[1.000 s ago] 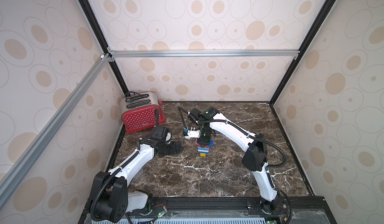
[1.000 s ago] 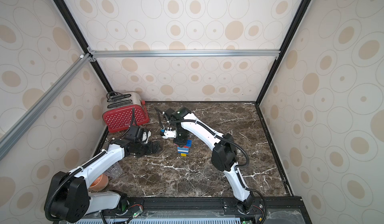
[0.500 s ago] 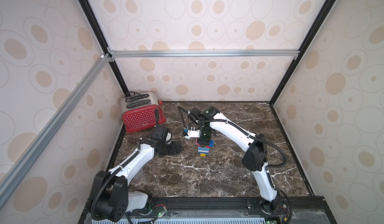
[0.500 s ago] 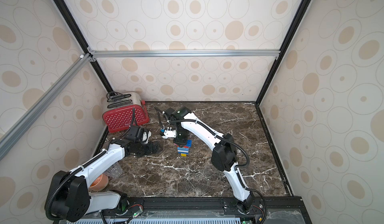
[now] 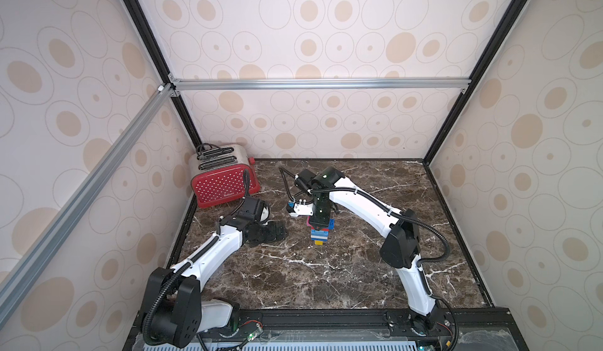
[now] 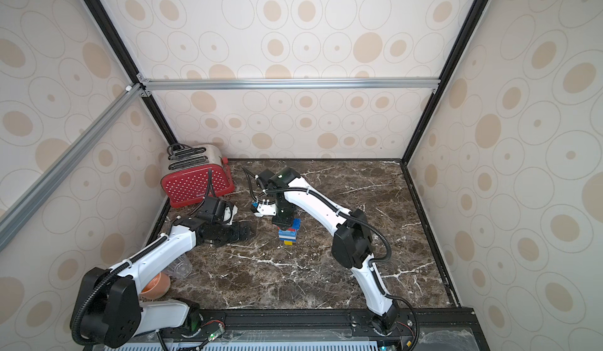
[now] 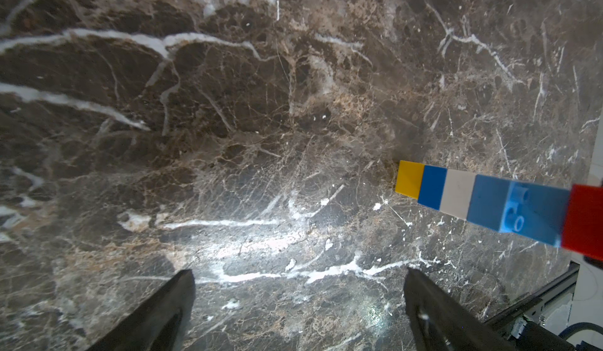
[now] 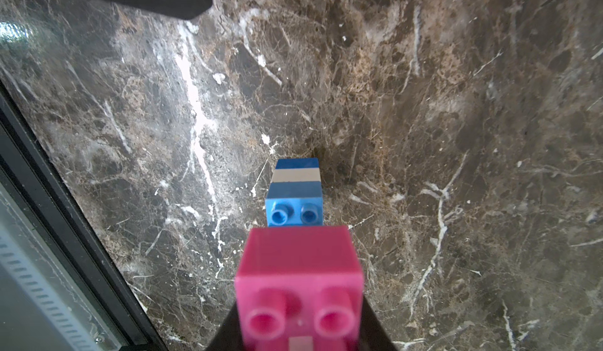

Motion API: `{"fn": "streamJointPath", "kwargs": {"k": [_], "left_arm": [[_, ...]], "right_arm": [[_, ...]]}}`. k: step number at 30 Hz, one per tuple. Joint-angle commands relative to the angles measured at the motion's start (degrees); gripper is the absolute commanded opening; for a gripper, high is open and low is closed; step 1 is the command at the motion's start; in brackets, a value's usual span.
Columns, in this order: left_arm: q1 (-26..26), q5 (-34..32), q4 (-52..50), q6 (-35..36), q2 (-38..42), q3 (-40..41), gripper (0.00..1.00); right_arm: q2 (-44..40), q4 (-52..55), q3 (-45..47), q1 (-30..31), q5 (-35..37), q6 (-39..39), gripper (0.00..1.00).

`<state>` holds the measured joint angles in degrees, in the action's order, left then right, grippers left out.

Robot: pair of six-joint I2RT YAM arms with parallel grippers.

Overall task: Assemble a carrot with lego
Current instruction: Assemble the lego brick with the lego brick.

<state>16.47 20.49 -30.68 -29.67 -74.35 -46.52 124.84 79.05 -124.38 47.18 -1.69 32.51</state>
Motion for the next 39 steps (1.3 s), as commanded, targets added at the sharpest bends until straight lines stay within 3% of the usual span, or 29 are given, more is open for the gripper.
{"fn": "streamJointPath", "kwargs": {"k": [1, 15, 35, 39], "left_arm": [[-0.44, 0.07, 0.2, 1.15, -0.45, -0.07, 0.99], [-0.41, 0.08, 0.51, 1.11, -0.71, -0.11, 0.99], [-0.47, 0.23, 0.19, 1.29, -1.15, -0.48, 0.99], [-0.45, 0.21, 0.28, 1.13, -1.15, -0.41, 0.99]], "right_arm": [[-2.0, 0.7, 2.31, -0.02, -0.41, 1.24, 0.19], [-2.85, -0.64, 5.02, -0.17, -1.12, 0.89, 0.19], [2.97, 2.18, 2.05, -2.02, -4.87, 1.5, 0.19], [0.87, -0.93, 2.89, -1.6, -2.95, 0.86, 0.19]]}}
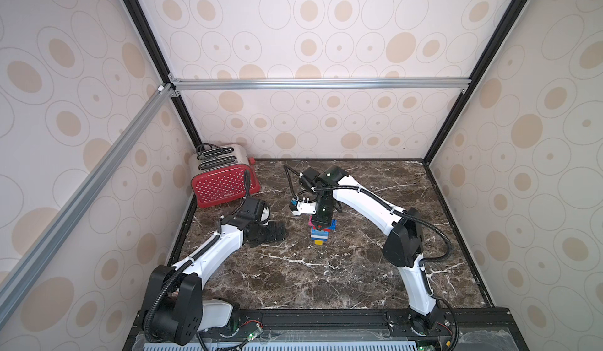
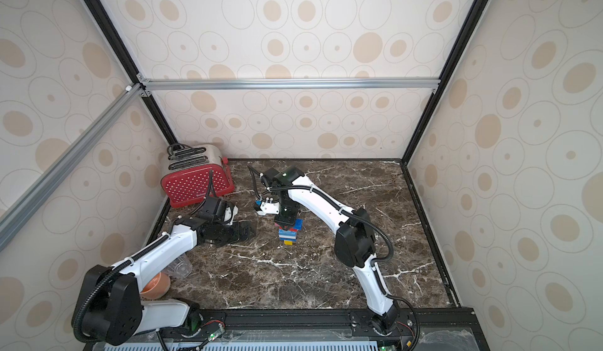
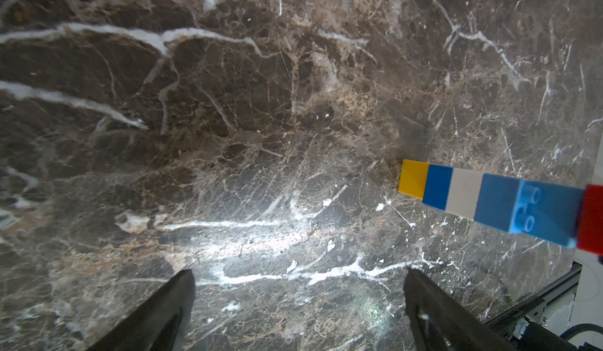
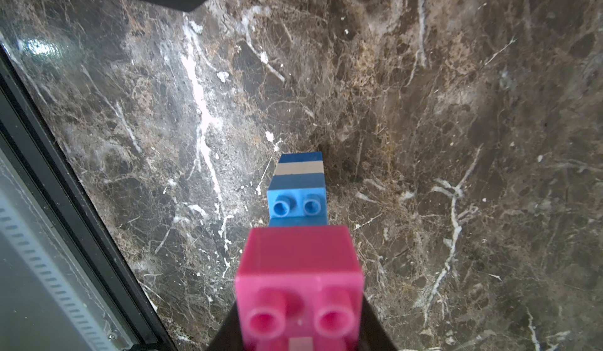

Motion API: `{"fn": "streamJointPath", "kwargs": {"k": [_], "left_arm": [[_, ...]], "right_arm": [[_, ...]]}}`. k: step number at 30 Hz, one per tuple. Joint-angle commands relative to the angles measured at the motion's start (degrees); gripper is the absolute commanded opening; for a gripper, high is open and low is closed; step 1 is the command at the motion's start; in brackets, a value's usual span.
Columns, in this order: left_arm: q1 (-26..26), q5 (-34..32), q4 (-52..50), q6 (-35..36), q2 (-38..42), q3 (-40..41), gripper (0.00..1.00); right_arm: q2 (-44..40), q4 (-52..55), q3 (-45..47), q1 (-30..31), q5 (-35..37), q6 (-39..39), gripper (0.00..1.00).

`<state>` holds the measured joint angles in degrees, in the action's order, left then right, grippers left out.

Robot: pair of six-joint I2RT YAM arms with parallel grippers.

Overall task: Assemble a carrot with lego
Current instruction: Assemble the lego brick with the lego brick.

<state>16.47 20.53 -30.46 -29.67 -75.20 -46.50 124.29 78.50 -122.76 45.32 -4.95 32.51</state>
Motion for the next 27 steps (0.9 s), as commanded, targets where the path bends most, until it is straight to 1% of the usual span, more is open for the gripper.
{"fn": "streamJointPath", "kwargs": {"k": [1, 3, 9, 20, 27], "left_arm": [[-0.47, 0.2, 0.05, 1.11, -0.37, -0.36, 0.99], [-0.47, 0.18, 0.2, 1.13, -0.39, -0.44, 0.99], [-0.46, 0.17, 0.28, 1.11, -0.62, -0.45, 0.99], [-0.39, 0.36, 0.45, 1.02, -0.47, -0.2, 0.99], [-0.47, 0.34, 0.53, 1.02, -0.48, -0.21, 0.99]], "right_arm": [[0.92, -0.98, 1.31, 0.29, 1.02, 0.72, 0.19], [0.2, -1.75, 0.81, 0.32, 2.83, 0.47, 0.19], [-1.39, -2.61, -0.74, 0.68, 4.67, 0.7, 0.19], [-2.13, -1.35, -2.45, 1.68, 1.43, 1.17, 0.19], [-1.72, -0.56, -2.05, 1.63, 1.4, 0.44, 0.19]]}}
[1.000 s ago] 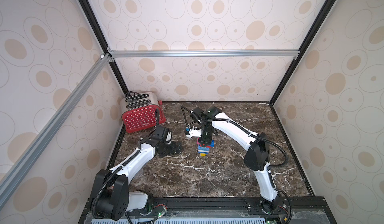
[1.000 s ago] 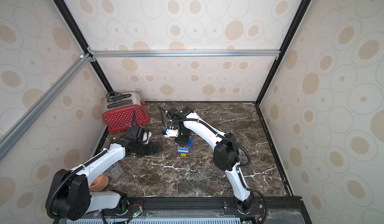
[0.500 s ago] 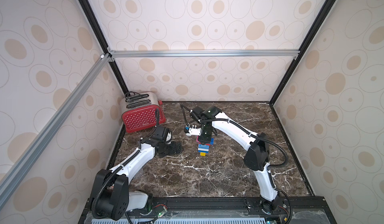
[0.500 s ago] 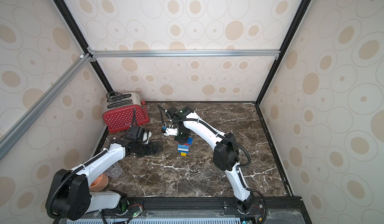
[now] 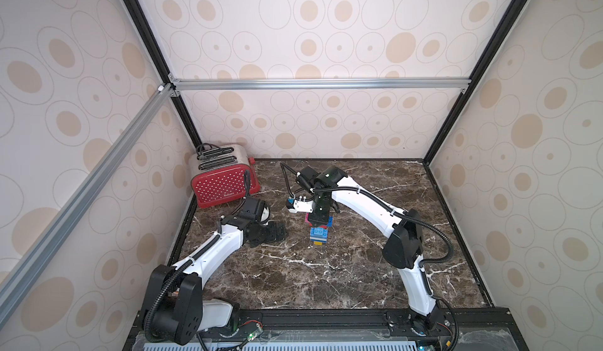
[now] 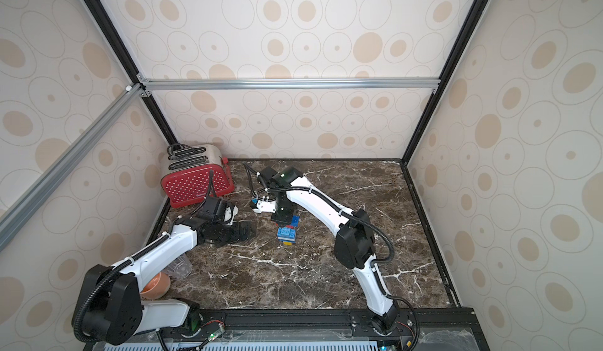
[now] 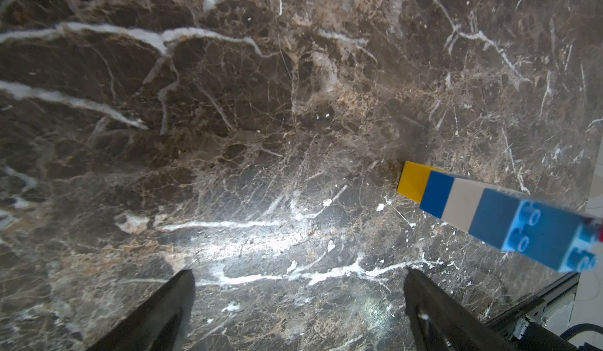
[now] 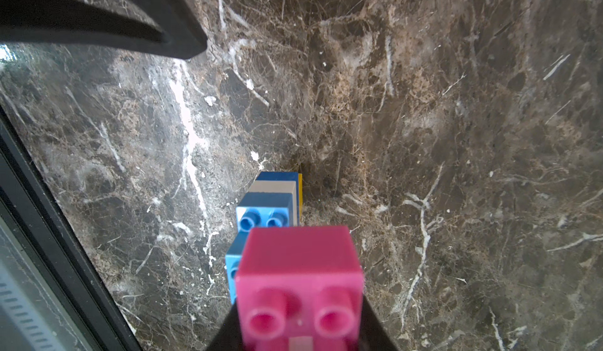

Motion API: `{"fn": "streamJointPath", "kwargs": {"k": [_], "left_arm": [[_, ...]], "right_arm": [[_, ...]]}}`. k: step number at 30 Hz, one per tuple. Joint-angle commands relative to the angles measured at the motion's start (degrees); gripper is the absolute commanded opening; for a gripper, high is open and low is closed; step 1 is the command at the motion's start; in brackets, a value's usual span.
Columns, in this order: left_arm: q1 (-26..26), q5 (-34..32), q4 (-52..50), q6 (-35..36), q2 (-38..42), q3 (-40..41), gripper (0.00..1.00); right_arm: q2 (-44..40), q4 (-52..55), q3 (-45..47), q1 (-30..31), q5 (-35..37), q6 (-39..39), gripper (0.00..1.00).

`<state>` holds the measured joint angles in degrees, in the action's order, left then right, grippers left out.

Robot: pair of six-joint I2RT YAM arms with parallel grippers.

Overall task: Assemble a carrot with lego
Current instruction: Assemble the lego brick with the lego brick.

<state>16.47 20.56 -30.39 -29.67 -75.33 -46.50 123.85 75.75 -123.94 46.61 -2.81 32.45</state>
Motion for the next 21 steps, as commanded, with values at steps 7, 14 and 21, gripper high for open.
{"fn": "streamJointPath", "kwargs": {"k": [7, 14, 21], "left_arm": [[-0.44, 0.29, 0.5, 1.16, -0.33, 0.01, 0.99], [-0.45, 0.45, 0.58, 1.02, -0.35, 0.01, 0.99], [-0.41, 0.41, 0.65, 0.85, -0.26, 0.09, 0.99]], "right_arm": [[-2.7, 1.25, 1.46, 0.4, -0.88, -0.19, 0.19], [-2.56, 2.55, 2.34, 0.31, -1.38, -0.26, 0.19], [-3.56, 1.05, 4.83, 0.27, -1.13, -0.83, 0.19]]}}
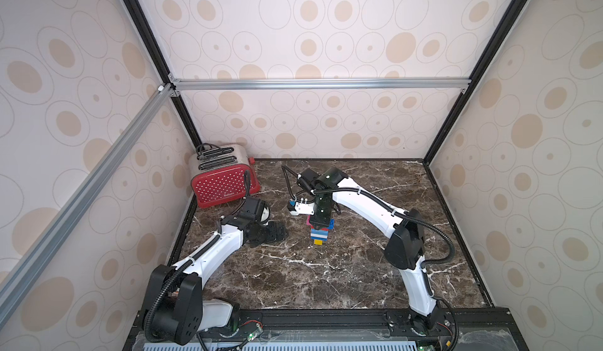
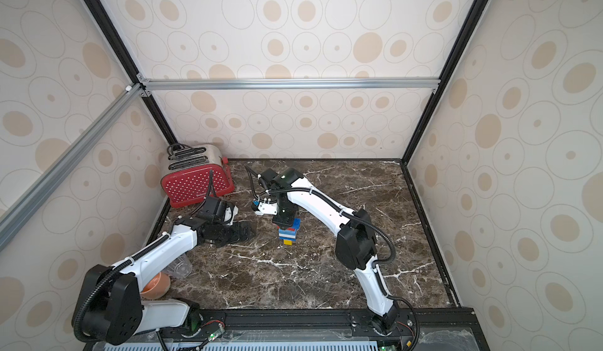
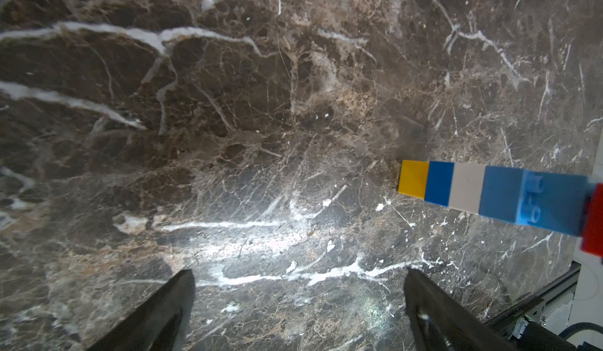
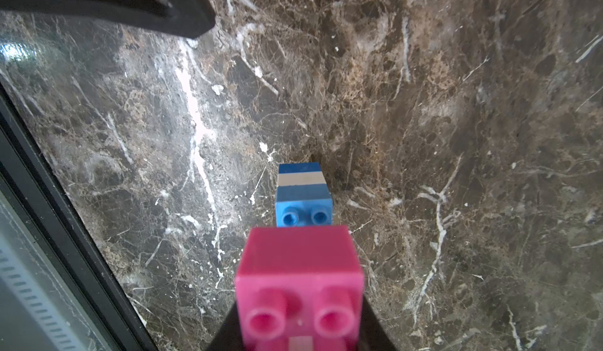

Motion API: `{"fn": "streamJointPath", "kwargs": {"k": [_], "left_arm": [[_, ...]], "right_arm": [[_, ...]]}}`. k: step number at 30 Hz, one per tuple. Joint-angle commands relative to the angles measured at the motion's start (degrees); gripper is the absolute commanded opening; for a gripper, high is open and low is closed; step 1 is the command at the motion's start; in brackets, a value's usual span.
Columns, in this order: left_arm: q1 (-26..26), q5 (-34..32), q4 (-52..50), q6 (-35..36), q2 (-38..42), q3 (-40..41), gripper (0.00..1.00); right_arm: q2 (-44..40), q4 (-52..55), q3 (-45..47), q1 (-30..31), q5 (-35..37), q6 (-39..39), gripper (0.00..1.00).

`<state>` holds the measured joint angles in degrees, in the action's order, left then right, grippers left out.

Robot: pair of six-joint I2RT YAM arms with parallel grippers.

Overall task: Assemble a carrot with lego
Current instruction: Assemble the lego brick with the lego brick.

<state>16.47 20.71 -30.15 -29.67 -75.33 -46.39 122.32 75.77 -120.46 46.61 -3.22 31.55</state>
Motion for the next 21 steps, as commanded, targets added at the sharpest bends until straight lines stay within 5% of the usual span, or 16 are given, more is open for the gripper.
{"fn": "streamJointPath", "kwargs": {"k": [1, 21], "left_arm": [[-0.46, 0.29, 0.44, 0.89, -0.26, -0.01, 0.99], [-0.4, 0.1, 0.27, 0.85, -0.17, -0.1, 0.99]], "right_arm": [[-2.03, 1.05, 1.46, 0.3, -0.52, 0.09, 0.19], [0.39, 1.76, -2.22, 0.65, -0.51, -1.34, 0.2]]}}
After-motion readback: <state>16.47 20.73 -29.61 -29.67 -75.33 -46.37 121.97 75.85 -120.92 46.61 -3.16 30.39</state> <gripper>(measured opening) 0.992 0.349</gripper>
